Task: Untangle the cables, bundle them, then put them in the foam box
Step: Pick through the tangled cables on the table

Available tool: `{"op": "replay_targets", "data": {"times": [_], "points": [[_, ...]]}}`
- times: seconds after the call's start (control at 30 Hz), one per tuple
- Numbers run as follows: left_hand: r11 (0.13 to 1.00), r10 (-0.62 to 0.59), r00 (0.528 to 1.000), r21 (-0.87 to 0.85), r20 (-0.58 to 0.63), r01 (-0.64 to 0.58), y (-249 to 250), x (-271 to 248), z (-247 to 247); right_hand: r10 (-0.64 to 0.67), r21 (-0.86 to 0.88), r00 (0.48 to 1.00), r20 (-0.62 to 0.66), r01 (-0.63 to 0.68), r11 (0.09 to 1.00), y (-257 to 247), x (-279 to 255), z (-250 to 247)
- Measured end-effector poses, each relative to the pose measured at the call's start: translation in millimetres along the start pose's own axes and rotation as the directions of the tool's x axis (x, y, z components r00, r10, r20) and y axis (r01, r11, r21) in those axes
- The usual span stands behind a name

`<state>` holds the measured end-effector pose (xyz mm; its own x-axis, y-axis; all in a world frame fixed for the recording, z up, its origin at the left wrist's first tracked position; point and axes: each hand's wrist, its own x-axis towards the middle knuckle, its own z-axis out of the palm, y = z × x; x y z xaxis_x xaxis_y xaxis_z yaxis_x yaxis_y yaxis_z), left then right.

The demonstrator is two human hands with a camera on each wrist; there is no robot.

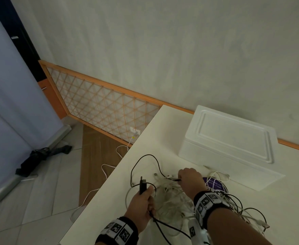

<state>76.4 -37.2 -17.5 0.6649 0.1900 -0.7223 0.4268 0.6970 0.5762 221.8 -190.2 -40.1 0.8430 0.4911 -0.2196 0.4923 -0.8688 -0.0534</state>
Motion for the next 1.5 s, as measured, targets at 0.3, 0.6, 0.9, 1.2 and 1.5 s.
{"op": "replay_targets", "data": {"times": [0.3,0.6,0.9,1.2,1.5], "points": [[1.0,-0.005,1.0,0.002,-0.001,0.005,-0.2,-2.4,-2.4,0.045,0.151,0.999,0.029,-0.049,0.987,-1.3,-10.7,-7.0],[0.999,0.046,0.989,-0.001,0.139,-0.047,16.9,-10.5,12.2,-0.002,0.488,0.997,0.075,-0.035,0.872,-1.8,-20.3,-31.5],[0.986,0.16,0.955,0.0,0.248,-0.166,25.6,-28.1,27.7,0.174,0.793,0.981,-0.086,-0.039,0.609,-1.2,-48.7,-77.7],[0.643,0.618,0.707,0.297,0.343,-0.706,45.0,-59.2,45.5,0.092,0.284,0.994,-0.063,-0.07,0.956,-29.3,-97.9,-180.9],[0.562,0.549,0.664,0.364,0.507,-0.743,34.4,-82.4,42.5,0.024,0.82,0.989,-0.146,0.107,0.562,-72.4,-110.9,-175.1]]}}
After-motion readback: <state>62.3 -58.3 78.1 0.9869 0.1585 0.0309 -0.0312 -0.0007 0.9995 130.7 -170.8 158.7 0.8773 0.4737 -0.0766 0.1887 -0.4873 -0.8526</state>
